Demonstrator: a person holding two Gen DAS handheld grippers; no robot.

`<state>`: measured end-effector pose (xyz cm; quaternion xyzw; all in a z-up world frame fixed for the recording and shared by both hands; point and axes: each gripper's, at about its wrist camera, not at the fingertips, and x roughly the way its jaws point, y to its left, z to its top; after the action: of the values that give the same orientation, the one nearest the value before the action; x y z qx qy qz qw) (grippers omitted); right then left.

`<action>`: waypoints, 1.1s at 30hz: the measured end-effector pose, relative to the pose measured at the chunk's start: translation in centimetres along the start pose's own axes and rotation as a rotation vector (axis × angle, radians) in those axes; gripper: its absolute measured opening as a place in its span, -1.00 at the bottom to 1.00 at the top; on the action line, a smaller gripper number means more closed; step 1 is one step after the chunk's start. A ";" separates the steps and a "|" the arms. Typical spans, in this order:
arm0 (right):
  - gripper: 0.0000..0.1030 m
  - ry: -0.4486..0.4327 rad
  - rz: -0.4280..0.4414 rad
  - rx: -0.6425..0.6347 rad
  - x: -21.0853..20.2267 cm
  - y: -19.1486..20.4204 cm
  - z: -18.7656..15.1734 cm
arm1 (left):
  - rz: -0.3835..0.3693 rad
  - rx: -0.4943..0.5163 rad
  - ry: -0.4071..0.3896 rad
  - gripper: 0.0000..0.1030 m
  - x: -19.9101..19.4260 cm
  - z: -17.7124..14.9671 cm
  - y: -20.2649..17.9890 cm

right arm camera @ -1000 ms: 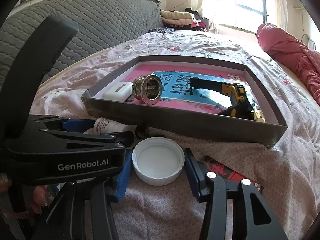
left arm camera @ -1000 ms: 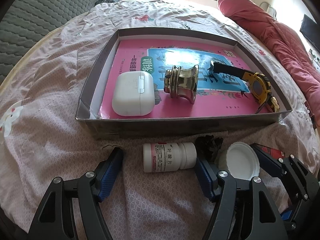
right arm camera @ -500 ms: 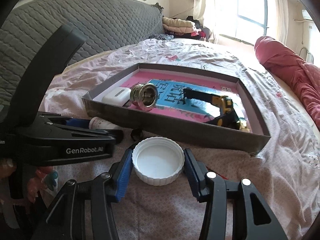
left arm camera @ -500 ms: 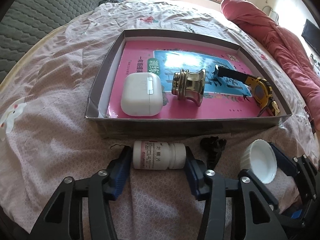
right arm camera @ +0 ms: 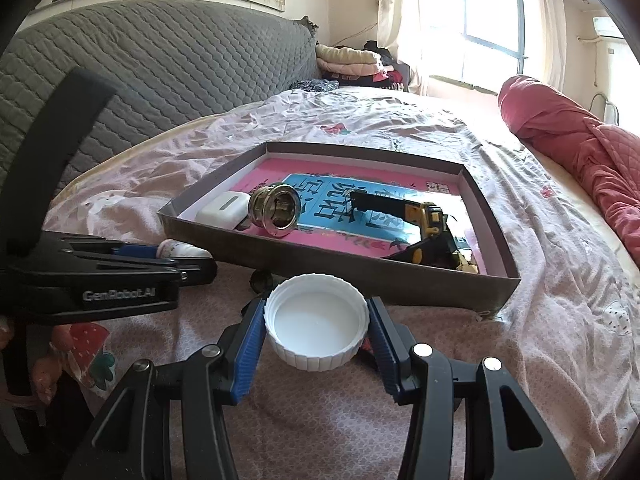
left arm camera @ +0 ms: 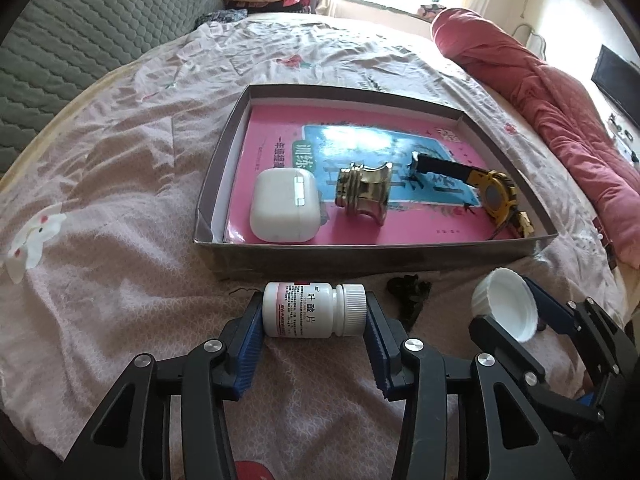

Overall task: Organize rigid objects
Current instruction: 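Lift and carry the pill bottle with the left tool toward the box while the right carries the white cap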

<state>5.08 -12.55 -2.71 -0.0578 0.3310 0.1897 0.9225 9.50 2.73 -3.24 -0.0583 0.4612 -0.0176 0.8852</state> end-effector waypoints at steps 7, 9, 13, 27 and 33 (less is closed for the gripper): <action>-0.02 -0.030 -0.003 0.006 -0.7 -0.4 0.4 | 0.005 0.024 -0.018 -0.08 -1.2 -0.1 -0.6; -0.02 -0.035 -0.005 0.000 -0.9 -0.3 0.4 | 0.005 0.031 -0.020 -0.08 -1.4 -0.1 -0.9; -0.02 -0.054 -0.013 -0.015 -1.5 -0.1 0.5 | 0.006 0.038 -0.024 -0.08 -1.8 -0.2 -1.1; -0.02 -0.091 -0.033 0.010 -2.5 -0.9 0.9 | 0.004 0.033 -0.055 -0.08 -3.5 0.1 -1.1; -0.02 -0.090 -0.033 0.024 -2.6 -1.3 0.7 | 0.020 0.036 -0.072 -0.08 -3.9 0.1 -0.9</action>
<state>4.18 -14.37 -0.53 -0.0435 0.2907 0.1728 0.9401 7.38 2.23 0.14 -0.0384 0.4295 -0.0146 0.9021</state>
